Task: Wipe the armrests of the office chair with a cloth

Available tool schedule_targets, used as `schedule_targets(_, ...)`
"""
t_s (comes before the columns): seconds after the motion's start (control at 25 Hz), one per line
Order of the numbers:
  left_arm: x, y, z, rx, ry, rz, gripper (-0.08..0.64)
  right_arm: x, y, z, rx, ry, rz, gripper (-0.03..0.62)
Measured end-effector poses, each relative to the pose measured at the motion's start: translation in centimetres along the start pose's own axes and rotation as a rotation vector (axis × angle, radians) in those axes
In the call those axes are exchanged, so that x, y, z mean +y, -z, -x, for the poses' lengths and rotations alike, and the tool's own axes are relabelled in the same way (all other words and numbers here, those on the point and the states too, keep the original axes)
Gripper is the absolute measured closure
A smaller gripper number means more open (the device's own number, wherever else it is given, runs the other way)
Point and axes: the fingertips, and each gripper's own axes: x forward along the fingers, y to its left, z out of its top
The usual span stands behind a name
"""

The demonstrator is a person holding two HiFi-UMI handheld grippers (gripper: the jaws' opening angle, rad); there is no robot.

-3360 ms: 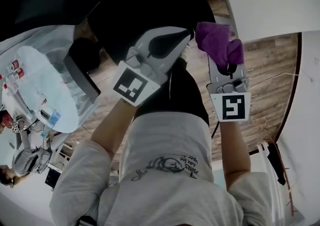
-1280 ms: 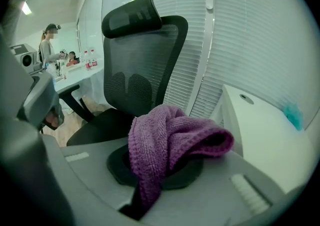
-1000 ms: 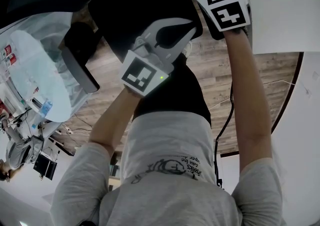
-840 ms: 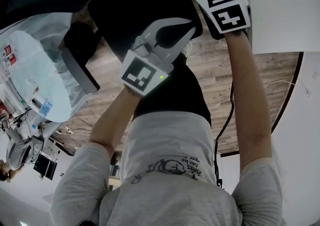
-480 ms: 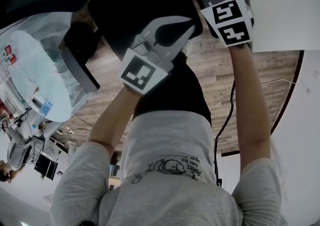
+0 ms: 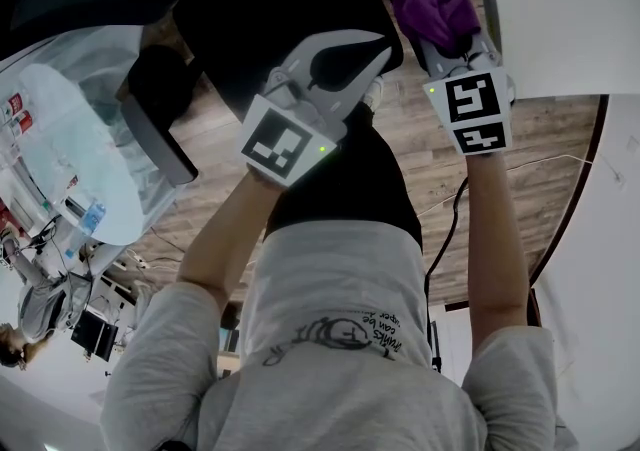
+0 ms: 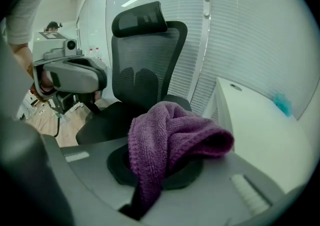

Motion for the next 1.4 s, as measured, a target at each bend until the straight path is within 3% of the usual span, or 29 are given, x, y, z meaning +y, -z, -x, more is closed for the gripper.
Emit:
schedule_targets(0.6, -0.1, 0.1, -0.1, -0.005, 0.004, -0.003, 0.56, 4.0, 6.3, 5.4, 0.069, -0.025, -0.06, 0.56)
schedule_targets(1.0, -0.6, 1.0, 0.1, 0.006, 0.001, 0.012, 0.56, 2.6, 4.3, 3.6, 0.069, -0.042, -0.015, 0.56)
schedule_targets(1.4, -0.7, 1.1, 0.6, 0.004, 0.0, 0.004, 0.56, 0.3, -0.6, -1.2, 0.041, -0.041, 0.068, 0.56)
